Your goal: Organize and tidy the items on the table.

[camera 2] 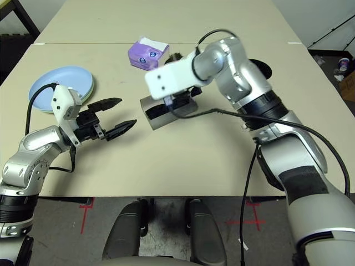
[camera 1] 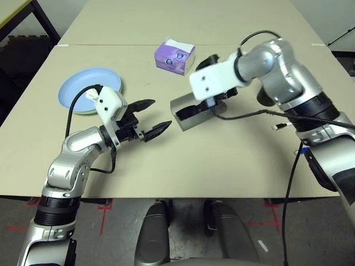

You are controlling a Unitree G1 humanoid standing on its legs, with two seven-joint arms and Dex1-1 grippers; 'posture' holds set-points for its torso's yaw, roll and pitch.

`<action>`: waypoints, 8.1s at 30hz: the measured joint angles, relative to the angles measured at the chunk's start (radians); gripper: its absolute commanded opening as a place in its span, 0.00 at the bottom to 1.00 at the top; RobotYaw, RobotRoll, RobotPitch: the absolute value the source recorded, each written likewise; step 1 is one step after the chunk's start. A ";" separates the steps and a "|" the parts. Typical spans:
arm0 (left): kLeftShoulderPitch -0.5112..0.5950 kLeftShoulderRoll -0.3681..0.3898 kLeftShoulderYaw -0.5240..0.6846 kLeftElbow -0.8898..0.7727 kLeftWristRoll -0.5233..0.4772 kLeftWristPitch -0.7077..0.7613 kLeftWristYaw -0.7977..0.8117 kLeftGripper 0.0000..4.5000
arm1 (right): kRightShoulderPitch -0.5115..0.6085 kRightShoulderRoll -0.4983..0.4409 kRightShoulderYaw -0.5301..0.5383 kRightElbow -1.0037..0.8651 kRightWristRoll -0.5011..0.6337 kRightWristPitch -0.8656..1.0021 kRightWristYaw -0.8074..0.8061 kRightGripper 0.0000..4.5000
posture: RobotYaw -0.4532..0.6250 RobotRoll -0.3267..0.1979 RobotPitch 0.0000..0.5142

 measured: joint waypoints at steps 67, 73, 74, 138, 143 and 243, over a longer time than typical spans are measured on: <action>-0.335 -0.048 -0.089 0.571 0.172 -0.264 -0.232 1.00 | 0.757 -0.040 -0.377 -0.281 0.694 0.150 -0.344 0.99 | 0.40 0.62 0.38; -0.395 -0.074 -0.113 0.684 0.196 -0.328 -0.285 1.00 | 0.808 -0.065 -0.378 -0.310 0.712 0.168 -0.338 0.99 | 0.37 0.62 0.38; -0.400 -0.077 -0.115 0.698 0.199 -0.339 -0.293 1.00 | 0.809 -0.065 -0.378 -0.313 0.713 0.169 -0.340 0.99 | 0.37 0.62 0.38; -0.469 -0.084 -0.076 0.822 0.212 -0.361 -0.320 0.01 | 0.671 0.043 -0.256 -0.296 0.675 0.180 -0.378 1.00 | 0.38 0.62 0.38; -0.468 -0.085 -0.076 0.821 0.215 -0.361 -0.320 0.01 | 0.671 0.045 -0.256 -0.296 0.675 0.178 -0.377 1.00 | 0.38 0.62 0.38; -0.342 -0.111 -0.097 0.517 0.181 -0.218 -0.324 0.29 | 0.749 -0.018 -0.299 -0.416 0.710 0.225 -0.414 1.00 | 0.37 0.62 0.33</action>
